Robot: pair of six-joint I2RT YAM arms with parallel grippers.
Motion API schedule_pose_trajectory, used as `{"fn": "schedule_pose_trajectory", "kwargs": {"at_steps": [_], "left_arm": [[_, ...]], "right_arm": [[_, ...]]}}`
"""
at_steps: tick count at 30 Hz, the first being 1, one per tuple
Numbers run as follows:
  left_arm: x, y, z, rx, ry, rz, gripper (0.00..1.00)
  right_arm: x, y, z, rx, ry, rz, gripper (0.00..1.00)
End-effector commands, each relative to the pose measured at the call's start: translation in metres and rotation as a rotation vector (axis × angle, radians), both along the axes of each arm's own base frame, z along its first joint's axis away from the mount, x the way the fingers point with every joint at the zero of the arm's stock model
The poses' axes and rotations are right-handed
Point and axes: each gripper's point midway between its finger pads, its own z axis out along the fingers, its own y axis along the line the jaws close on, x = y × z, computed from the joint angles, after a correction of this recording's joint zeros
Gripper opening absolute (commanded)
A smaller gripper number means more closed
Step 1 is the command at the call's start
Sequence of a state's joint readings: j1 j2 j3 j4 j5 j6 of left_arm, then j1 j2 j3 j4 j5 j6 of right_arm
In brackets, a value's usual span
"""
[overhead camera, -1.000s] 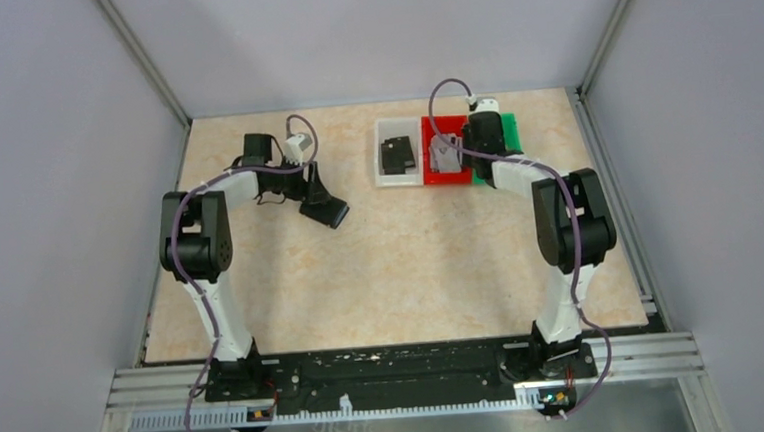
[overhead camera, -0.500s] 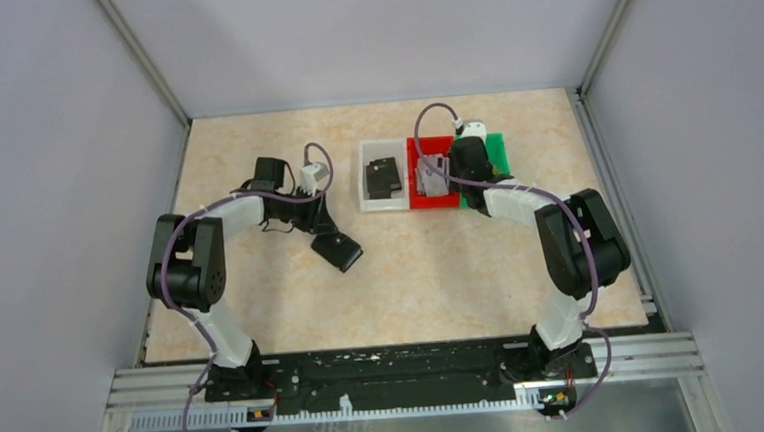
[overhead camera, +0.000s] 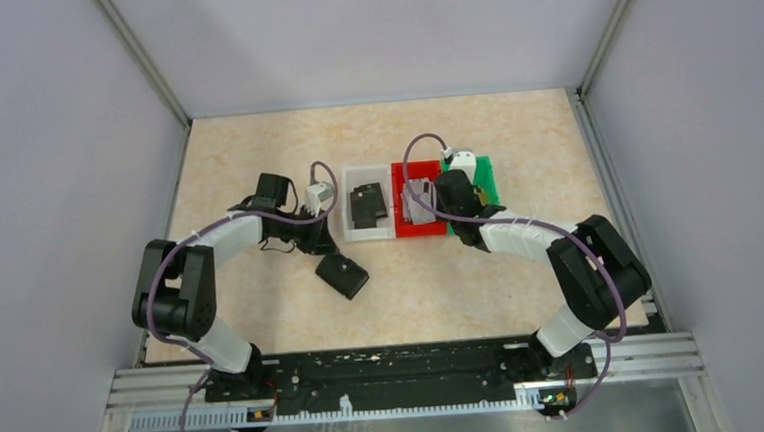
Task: Take the credit cards out of the card holder
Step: Move the storage box to the center of the board, then pick up the card holder from the center of the board.
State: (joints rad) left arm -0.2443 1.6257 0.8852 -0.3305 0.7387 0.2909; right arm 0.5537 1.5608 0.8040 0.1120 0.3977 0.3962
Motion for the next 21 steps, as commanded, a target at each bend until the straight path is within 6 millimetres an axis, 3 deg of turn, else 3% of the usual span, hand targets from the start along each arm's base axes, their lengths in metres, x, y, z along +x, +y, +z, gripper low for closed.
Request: {"fn": "schedule_pose_trajectory", "kwargs": {"at_steps": [1,5,9,14,19,21], "left_arm": [[-0.025,-0.007,0.002,-0.026,0.024,-0.082,0.16],[-0.035,-0.013,0.008,-0.048,0.028,-0.126,0.09],[-0.042,-0.019,0.02,-0.076,0.001,-0.16,0.01],[-0.049,-0.024,0.035,-0.092,-0.015,-0.187,0.0],[-0.058,-0.031,0.057,-0.112,0.0,-0.237,0.0],[-0.063,-0.033,0.067,-0.12,-0.025,-0.264,0.0]], "right_arm": [[-0.016,0.011,0.006,0.091,-0.012,-0.034,0.02],[-0.018,0.016,0.016,0.106,-0.022,-0.02,0.1],[-0.02,0.019,0.028,0.113,-0.039,-0.004,0.25],[-0.023,0.013,0.04,0.1,-0.051,-0.01,0.46],[-0.029,0.016,0.072,0.137,-0.087,0.024,0.63],[-0.036,0.029,0.09,0.192,-0.114,0.102,0.69]]}}
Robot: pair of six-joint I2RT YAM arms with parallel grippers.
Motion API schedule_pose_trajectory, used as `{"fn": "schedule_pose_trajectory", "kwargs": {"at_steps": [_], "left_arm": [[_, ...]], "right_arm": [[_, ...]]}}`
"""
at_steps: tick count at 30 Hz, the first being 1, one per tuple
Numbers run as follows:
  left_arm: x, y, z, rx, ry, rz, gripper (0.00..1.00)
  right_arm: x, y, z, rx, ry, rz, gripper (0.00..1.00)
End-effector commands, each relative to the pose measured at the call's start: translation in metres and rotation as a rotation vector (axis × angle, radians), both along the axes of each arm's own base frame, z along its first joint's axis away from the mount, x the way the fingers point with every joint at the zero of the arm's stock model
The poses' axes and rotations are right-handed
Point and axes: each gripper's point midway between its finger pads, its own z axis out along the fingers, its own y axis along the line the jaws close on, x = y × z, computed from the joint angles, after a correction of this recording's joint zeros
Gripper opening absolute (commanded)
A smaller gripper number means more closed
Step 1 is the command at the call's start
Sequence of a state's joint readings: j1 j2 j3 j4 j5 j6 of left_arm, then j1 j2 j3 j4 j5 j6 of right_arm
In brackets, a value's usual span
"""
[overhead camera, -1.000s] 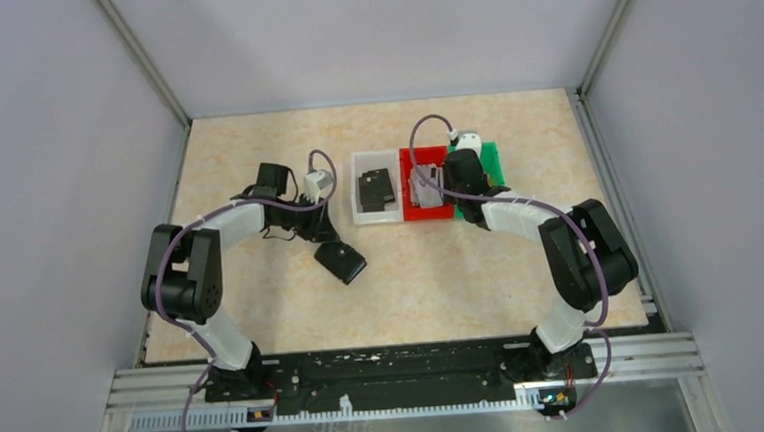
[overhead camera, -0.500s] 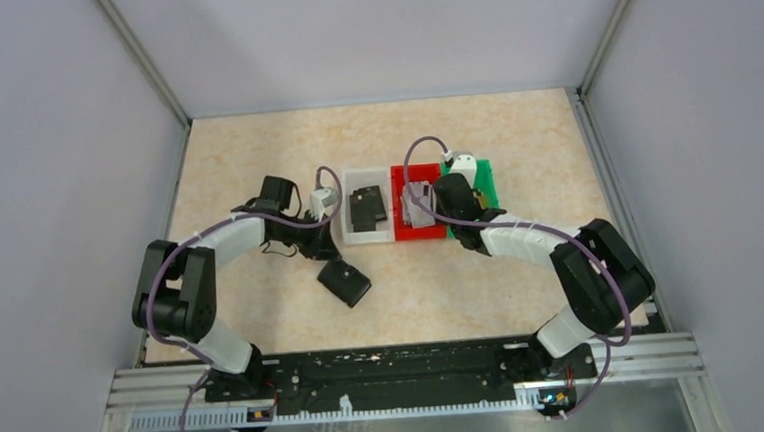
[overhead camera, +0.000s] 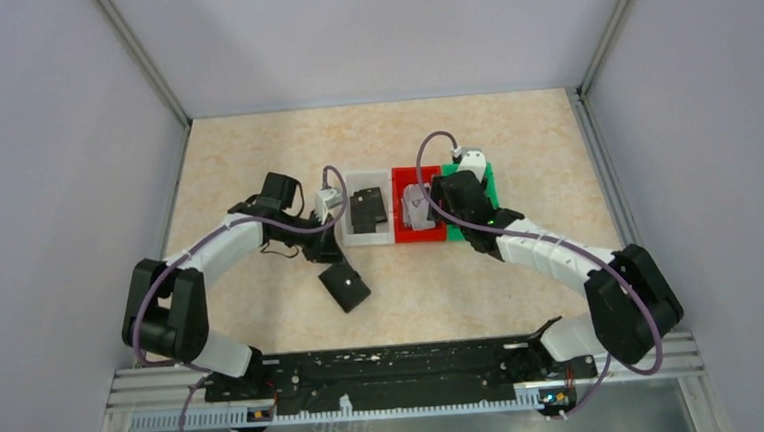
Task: Take the credit cards out of the card holder
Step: Pick up the card holder from the center of the board.
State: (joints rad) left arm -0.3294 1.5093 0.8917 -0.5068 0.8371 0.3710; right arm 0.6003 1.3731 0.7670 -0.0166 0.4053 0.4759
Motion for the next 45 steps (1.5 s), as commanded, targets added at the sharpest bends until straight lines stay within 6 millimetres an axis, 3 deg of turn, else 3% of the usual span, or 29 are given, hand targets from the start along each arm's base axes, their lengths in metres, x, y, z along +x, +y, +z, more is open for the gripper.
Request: {"fn": "schedule_pose_trajectory", "kwargs": {"at_steps": [1,5,10,14,19,22,26,32,34,36,38,42,43,44,45], "left_arm": [[-0.016,-0.01,0.039,-0.07,-0.053,-0.097,0.0],[-0.025,-0.013,0.062,-0.1,-0.127,-0.143,0.0],[-0.038,-0.02,0.097,-0.151,-0.17,-0.213,0.0],[-0.047,-0.022,0.121,-0.178,-0.187,-0.247,0.0],[-0.05,-0.023,0.15,-0.19,-0.202,-0.252,0.0],[-0.053,-0.025,0.171,-0.222,-0.243,-0.258,0.0],[-0.06,-0.027,0.195,-0.266,-0.251,-0.26,0.0],[-0.071,-0.026,0.215,-0.305,-0.259,-0.266,0.0],[-0.073,-0.026,0.219,-0.311,-0.258,-0.267,0.0],[-0.076,-0.026,0.222,-0.325,-0.249,-0.272,0.0],[-0.076,-0.027,0.223,-0.329,-0.239,-0.264,0.0],[-0.066,-0.028,0.224,-0.309,-0.242,-0.211,0.0],[-0.062,-0.029,0.225,-0.304,-0.244,-0.191,0.06],[-0.058,-0.03,0.226,-0.301,-0.244,-0.174,0.18],[-0.054,-0.03,0.227,-0.298,-0.244,-0.155,0.39]], "right_arm": [[-0.009,0.037,0.067,0.154,-0.12,0.161,0.73],[-0.042,0.085,0.098,0.282,-0.162,0.436,0.85],[-0.106,0.143,0.119,0.463,-0.172,0.797,0.93],[-0.143,0.169,0.126,0.581,-0.19,0.968,0.99],[-0.176,0.196,0.133,0.58,-0.253,1.115,0.99],[-0.181,0.205,0.129,0.59,-0.242,1.141,0.99],[-0.172,0.206,0.119,0.567,-0.237,1.091,0.99],[-0.156,0.202,0.108,0.507,-0.223,1.004,0.98],[-0.159,0.2,0.116,0.53,-0.252,1.008,0.97],[-0.165,0.202,0.126,0.57,-0.266,1.04,0.9],[-0.172,0.209,0.135,0.611,-0.24,1.082,0.77],[-0.187,0.223,0.15,0.674,-0.183,1.17,0.27],[-0.189,0.223,0.153,0.684,-0.187,1.174,0.17],[-0.19,0.222,0.156,0.692,-0.197,1.174,0.1],[-0.19,0.219,0.159,0.699,-0.213,1.167,0.03]]}}
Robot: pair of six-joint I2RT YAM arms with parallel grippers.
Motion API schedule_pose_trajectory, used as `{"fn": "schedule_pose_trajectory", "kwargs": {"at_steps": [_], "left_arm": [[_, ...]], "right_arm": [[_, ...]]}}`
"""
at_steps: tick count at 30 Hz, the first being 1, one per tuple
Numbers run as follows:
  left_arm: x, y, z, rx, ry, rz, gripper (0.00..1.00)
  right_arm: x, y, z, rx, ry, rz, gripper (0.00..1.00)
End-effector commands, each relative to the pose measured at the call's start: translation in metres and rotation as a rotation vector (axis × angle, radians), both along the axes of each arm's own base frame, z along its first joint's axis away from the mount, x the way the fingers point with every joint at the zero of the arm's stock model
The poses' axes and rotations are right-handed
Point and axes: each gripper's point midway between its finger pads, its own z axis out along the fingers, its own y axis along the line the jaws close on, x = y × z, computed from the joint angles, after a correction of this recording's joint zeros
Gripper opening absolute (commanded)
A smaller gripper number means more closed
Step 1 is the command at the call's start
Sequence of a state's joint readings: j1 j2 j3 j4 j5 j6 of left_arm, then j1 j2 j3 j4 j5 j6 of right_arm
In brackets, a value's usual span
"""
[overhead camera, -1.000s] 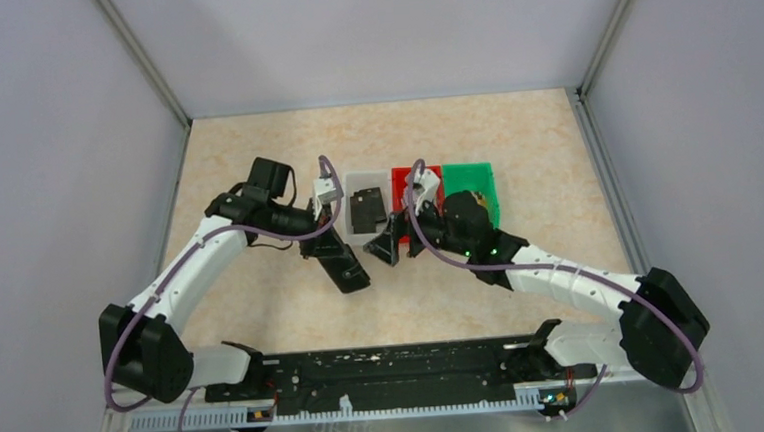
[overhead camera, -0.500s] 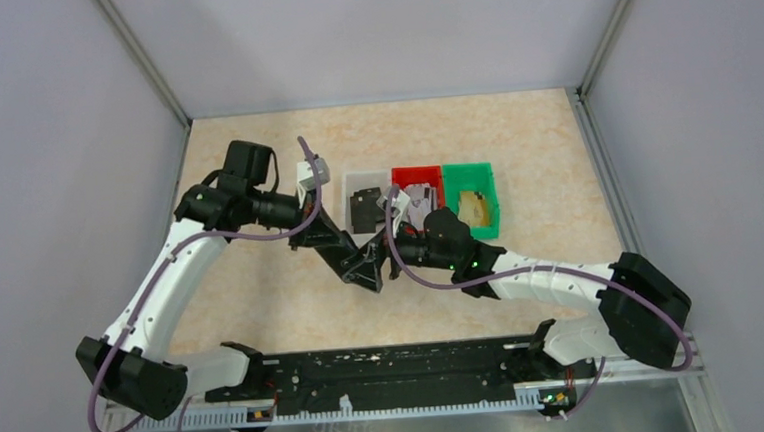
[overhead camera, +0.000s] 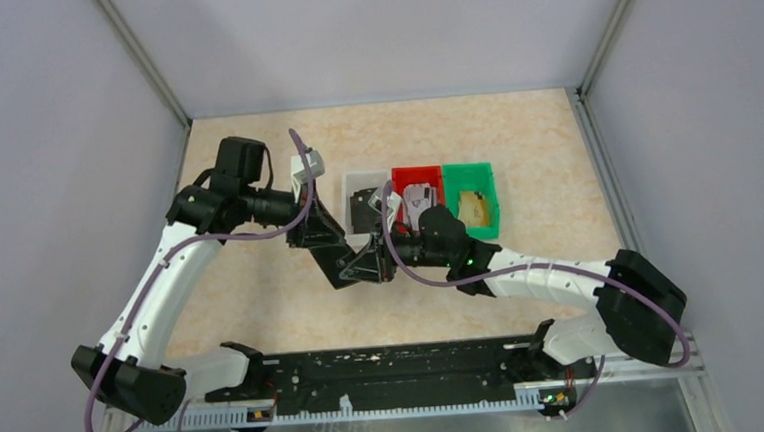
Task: Take the credit cards out of the card holder
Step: Pick up the card holder from the center of the board, then open the card holder.
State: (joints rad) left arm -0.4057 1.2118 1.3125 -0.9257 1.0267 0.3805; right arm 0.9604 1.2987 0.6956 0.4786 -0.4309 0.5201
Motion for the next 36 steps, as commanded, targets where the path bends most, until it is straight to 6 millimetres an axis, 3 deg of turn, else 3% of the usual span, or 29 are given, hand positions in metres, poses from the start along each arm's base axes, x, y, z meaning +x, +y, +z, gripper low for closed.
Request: {"fn": "schedule_pose_trajectory", "kwargs": {"at_steps": [1,2,3,6,13,18,23,32,36], "left_arm": [[0.006,-0.007,0.025,-0.045,-0.006,0.046,0.68],[0.011,-0.006,0.026,-0.039,-0.004,0.076,0.93],[0.019,-0.006,0.028,-0.027,0.0,0.125,0.98],[0.038,0.002,0.037,-0.024,-0.031,0.239,0.99],[0.045,0.024,0.055,-0.137,0.085,0.319,0.99],[0.028,0.036,0.06,-0.232,0.153,0.305,0.99],[0.007,0.033,0.067,-0.331,0.153,0.281,0.99],[-0.013,0.031,0.071,-0.384,0.262,0.231,0.98],[-0.02,0.031,0.07,-0.394,0.274,0.217,0.91]], "right_arm": [[-0.004,0.005,0.057,0.159,-0.064,0.022,0.0],[-0.004,0.001,0.06,0.169,-0.071,0.009,0.0],[-0.004,-0.002,0.062,0.175,-0.081,-0.002,0.0],[-0.005,-0.012,0.074,0.19,-0.116,-0.028,0.0],[0.001,-0.034,0.102,0.243,-0.159,-0.091,0.0],[-0.004,-0.044,0.124,0.302,-0.138,-0.069,0.0],[-0.021,-0.035,0.141,0.367,-0.084,0.049,0.0],[-0.025,-0.028,0.147,0.4,-0.061,0.104,0.0],[-0.022,-0.025,0.151,0.415,-0.069,0.095,0.0]]}}
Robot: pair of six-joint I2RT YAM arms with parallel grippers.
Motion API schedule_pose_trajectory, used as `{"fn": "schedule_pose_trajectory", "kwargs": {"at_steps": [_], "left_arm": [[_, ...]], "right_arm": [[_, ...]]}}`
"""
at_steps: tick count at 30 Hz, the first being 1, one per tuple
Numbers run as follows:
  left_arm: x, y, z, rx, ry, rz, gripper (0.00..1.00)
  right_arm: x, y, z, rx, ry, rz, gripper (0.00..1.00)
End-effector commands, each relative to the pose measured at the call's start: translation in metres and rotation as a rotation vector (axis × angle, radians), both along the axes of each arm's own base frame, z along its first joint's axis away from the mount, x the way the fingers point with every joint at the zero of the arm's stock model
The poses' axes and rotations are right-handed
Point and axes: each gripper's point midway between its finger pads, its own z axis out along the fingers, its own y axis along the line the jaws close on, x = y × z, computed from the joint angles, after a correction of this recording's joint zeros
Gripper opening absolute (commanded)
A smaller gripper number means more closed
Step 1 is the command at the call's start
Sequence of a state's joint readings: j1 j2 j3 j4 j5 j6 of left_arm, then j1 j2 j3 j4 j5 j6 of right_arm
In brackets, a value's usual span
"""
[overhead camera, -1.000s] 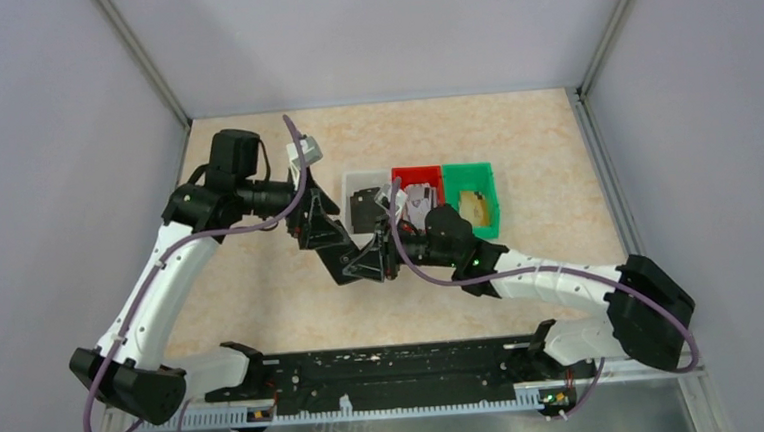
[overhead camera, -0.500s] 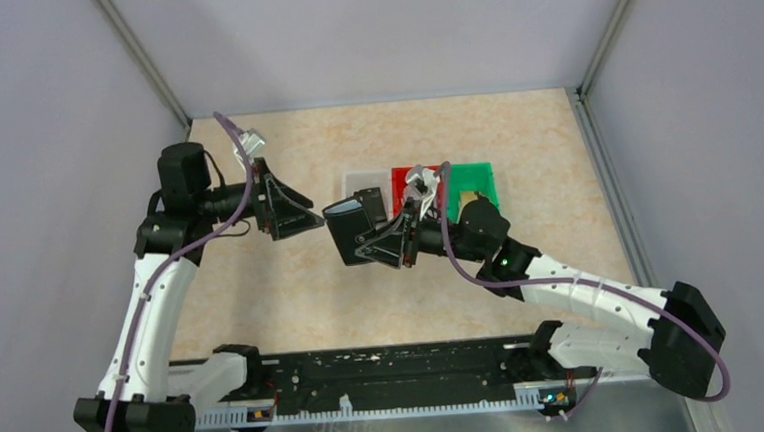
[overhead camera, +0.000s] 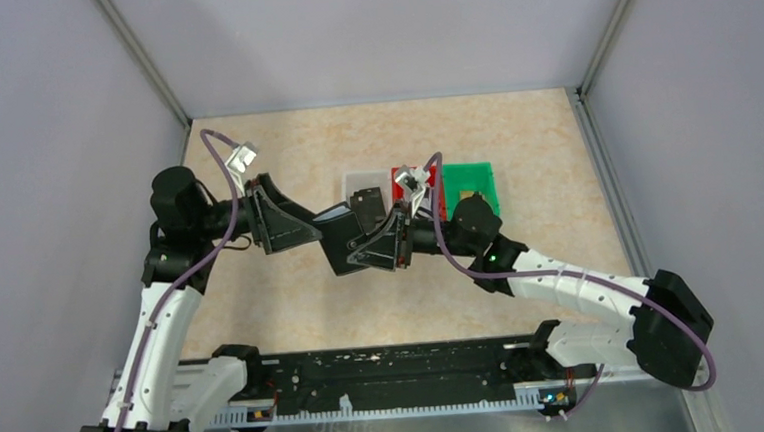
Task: Take the credit cards out of the card holder
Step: Open the card holder.
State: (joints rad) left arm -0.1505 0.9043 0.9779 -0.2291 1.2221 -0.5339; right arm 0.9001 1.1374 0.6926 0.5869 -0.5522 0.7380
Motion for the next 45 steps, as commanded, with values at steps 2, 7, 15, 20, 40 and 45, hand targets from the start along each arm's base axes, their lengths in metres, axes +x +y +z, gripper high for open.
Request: {"fn": "schedule_pose_trajectory", "kwargs": {"at_steps": [2,7,15,20,40,45], "left_arm": [[-0.019,0.0,0.008,-0.039,0.002,-0.063,0.85],[-0.02,0.0,0.006,-0.045,0.006,-0.057,0.68],[-0.01,-0.001,-0.002,-0.035,-0.001,-0.028,0.45],[-0.003,-0.001,-0.001,-0.031,-0.005,-0.008,0.53],[0.049,0.018,-0.012,0.097,-0.097,0.319,0.0],[0.061,0.028,-0.041,0.168,-0.021,0.415,0.0]], "right_arm": [[-0.001,0.001,0.066,0.182,-0.122,0.011,0.0],[0.007,0.01,0.066,0.18,-0.109,0.004,0.0],[0.014,0.024,0.061,0.146,-0.106,-0.021,0.0],[0.017,0.03,0.054,0.111,-0.101,-0.037,0.0],[0.08,-0.013,0.039,-0.114,-0.077,-0.507,0.71],[0.086,-0.021,0.043,-0.232,-0.123,-0.676,0.7]]}}
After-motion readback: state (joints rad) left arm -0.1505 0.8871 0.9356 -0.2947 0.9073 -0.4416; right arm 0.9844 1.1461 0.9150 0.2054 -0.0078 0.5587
